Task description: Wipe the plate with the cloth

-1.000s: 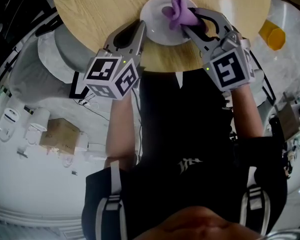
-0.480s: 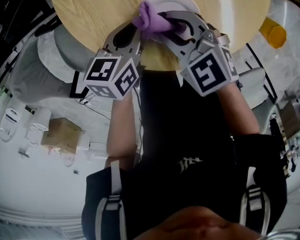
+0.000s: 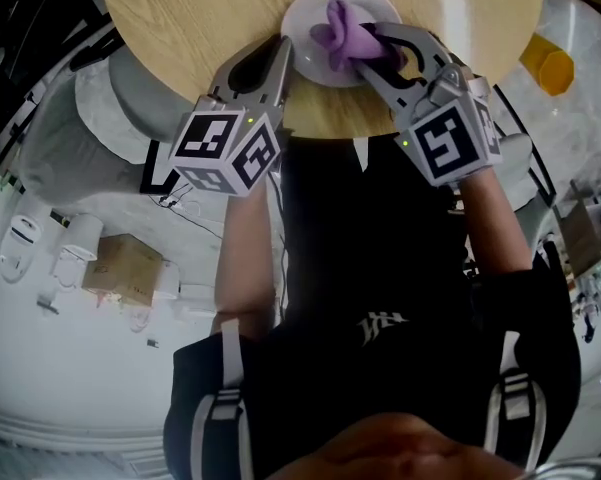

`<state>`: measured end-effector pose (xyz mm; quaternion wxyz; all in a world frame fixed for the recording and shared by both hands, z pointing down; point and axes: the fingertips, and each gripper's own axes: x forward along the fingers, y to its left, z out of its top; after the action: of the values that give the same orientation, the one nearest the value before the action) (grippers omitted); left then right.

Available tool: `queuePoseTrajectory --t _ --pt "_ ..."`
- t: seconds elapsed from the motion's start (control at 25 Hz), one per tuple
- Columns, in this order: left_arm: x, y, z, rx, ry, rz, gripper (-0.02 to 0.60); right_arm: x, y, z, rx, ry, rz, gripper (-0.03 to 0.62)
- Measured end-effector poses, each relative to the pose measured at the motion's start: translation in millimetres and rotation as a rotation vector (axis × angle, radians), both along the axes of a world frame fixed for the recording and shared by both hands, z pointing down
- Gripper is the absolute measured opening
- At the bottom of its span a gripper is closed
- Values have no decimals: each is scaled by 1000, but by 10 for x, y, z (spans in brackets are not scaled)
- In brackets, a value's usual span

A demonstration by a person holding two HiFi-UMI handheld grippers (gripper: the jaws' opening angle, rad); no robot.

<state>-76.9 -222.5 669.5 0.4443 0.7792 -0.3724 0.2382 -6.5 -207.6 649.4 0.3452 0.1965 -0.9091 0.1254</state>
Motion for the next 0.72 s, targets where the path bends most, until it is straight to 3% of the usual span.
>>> queuePoseTrajectory --t 0.16,0.28,0.36,0.56,0.72 --pt "-6 3 -1 -2 3 -1 34 405 15 -15 -12 64 73 92" --pt "-4 2 -4 0 0 -4 34 501 36 -36 -18 96 101 92" --pt "3 1 -6 2 -3 -5 34 394 44 -98 -13 78 96 92" --pt "6 -13 -7 7 -12 -12 34 -287 108 -163 -91 -94 76 92" --pt "24 -12 -9 10 -15 -15 34 -461 107 -17 -90 -88 46 92"
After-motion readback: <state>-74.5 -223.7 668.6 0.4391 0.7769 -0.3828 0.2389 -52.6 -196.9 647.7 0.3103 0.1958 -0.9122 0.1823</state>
